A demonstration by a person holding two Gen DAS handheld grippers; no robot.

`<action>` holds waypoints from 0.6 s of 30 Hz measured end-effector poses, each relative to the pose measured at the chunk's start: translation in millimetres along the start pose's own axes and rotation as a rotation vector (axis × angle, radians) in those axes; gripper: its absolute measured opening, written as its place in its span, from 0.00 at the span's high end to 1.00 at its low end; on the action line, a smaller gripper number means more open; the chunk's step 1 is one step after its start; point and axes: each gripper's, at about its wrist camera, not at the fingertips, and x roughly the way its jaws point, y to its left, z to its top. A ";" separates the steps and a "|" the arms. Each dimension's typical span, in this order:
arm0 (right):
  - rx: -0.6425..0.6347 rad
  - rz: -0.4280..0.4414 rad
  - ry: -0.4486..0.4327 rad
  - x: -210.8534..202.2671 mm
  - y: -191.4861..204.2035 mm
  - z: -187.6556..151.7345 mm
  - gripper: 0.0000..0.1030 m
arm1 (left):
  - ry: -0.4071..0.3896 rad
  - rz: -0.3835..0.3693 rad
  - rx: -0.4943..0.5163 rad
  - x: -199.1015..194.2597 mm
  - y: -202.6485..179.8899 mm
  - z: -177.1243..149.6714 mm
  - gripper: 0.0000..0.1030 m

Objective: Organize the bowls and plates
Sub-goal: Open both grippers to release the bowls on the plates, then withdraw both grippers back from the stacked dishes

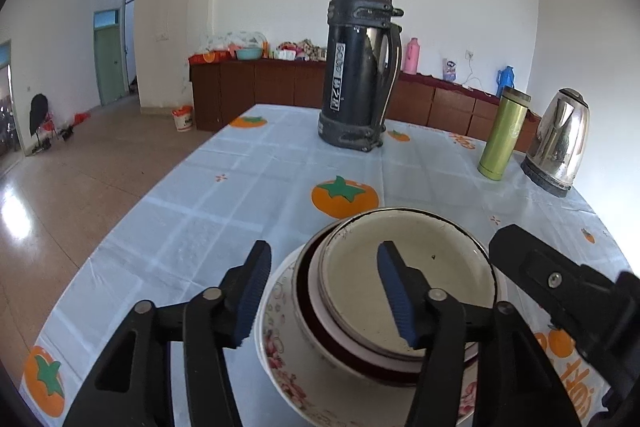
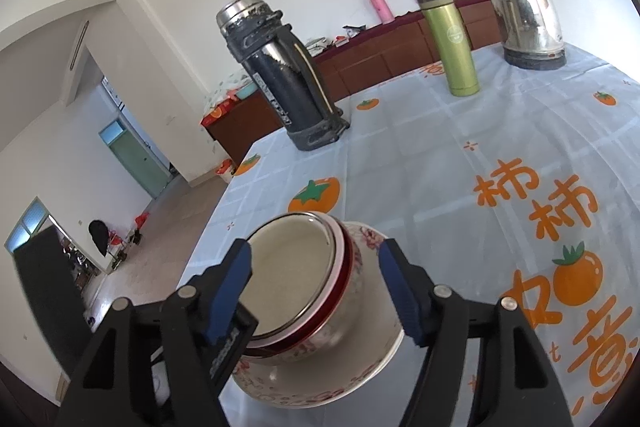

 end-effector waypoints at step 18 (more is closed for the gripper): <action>-0.075 -0.036 -0.056 -9.6 -8.9 -20.7 0.27 | 0.008 0.017 -0.005 2.3 5.7 -7.8 0.28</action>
